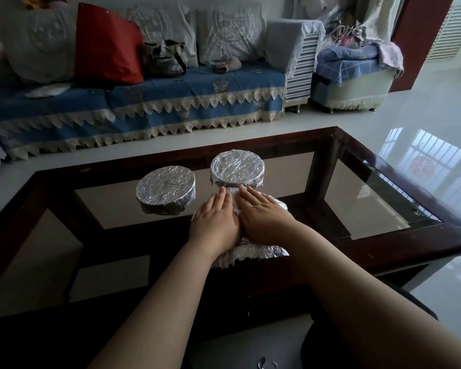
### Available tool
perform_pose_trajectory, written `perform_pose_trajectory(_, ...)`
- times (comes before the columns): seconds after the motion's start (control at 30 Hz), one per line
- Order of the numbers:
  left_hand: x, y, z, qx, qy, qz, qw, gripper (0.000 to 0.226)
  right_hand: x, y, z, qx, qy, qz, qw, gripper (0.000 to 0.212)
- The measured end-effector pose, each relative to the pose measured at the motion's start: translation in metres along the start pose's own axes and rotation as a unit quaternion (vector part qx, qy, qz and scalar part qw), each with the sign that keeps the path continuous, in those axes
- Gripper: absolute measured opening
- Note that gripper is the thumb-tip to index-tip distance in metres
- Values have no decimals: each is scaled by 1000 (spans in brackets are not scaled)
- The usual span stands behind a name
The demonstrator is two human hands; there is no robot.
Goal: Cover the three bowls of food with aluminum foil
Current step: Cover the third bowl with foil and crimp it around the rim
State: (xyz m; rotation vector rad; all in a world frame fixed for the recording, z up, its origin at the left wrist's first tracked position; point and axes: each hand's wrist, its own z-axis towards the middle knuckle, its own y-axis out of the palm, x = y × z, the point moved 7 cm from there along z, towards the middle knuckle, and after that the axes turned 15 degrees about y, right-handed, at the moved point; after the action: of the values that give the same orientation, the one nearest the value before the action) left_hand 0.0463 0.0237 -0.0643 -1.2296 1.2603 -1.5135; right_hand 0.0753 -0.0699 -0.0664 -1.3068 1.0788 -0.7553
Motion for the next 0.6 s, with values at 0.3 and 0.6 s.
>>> perform_pose_trajectory(0.3,2,-1,-2,-11,-4,3,1000,61,-1,-3,-1,18,0,-6,1000,58)
perform_pose_trajectory(0.6,3,0,-7,-16,4,11,1000,61,-3,1,-8,6,7,-16,1000,58)
